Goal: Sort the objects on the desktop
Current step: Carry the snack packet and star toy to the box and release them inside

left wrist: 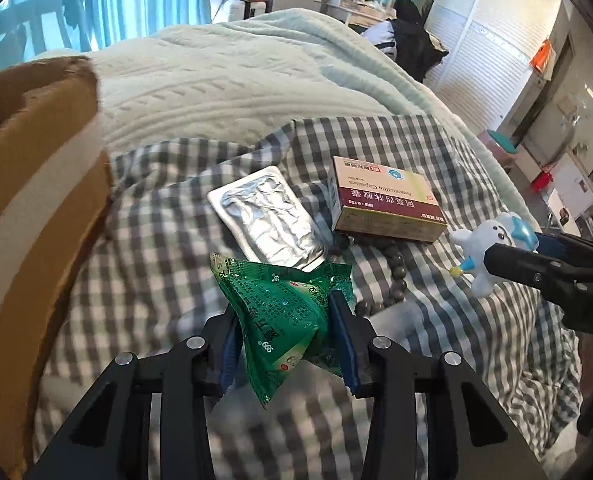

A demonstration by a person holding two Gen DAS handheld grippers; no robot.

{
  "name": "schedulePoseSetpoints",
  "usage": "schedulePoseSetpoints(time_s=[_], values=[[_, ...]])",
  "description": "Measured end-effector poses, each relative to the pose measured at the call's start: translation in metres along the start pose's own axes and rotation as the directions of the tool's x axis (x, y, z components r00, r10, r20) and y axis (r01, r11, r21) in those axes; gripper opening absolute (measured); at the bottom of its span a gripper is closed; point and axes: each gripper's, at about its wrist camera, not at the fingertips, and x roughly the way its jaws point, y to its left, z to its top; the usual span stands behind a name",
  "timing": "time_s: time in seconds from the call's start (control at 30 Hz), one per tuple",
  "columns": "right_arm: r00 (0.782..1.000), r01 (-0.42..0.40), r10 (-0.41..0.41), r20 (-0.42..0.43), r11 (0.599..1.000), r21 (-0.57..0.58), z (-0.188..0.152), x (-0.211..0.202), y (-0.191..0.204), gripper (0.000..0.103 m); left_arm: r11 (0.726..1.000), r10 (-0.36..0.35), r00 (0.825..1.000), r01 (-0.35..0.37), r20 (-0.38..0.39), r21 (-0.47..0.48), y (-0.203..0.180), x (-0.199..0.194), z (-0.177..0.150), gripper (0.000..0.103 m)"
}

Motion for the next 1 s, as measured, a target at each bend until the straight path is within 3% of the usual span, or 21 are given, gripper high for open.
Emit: schedulePoseSetpoints(time_s=[0.17,0.37,0.53,0.63,0.77,0.87,1.0], values=[[0.999,-0.035,0.036,0.028,0.999,-0.041,0.0,-0.025,0.034,0.065,1.0,0.001,1.0,-0.001,0.019,-0.01,0.009,-0.034,-0.003,0.04],[0.991,-0.103,0.109,0.075,0.991,-0.087,0.011,-0.056,0.083,0.065,0.998,0.011,0.994,-0.004,0.112,-0.059,0.036,-0.1,0.003,0.04],[0.972,-0.185,0.203,0.116,0.972,-0.147,0.036,-0.073,0.137,0.065,0.985,0.099,0.974,-0.067,0.203,-0.159,0.087,-0.161,0.014,0.04],[0.957,-0.231,0.259,0.131,0.952,-0.2,0.055,-0.078,0.175,0.065,0.966,0.196,0.954,-0.148,0.227,-0.212,0.124,-0.187,0.014,0.04],[0.944,-0.259,0.304,0.129,0.924,-0.282,0.08,-0.071,0.233,0.065,0.936,0.296,0.927,-0.232,0.231,-0.266,0.163,-0.2,0.005,0.04],[0.939,-0.276,0.326,0.108,0.903,-0.328,0.095,-0.052,0.27,0.065,0.93,0.297,0.929,-0.229,0.22,-0.288,0.185,-0.198,-0.003,0.04],[0.944,-0.273,0.317,0.09,0.905,-0.326,0.11,-0.029,0.294,0.065,0.929,0.31,0.93,-0.253,0.195,-0.272,0.201,-0.186,-0.009,0.04]])
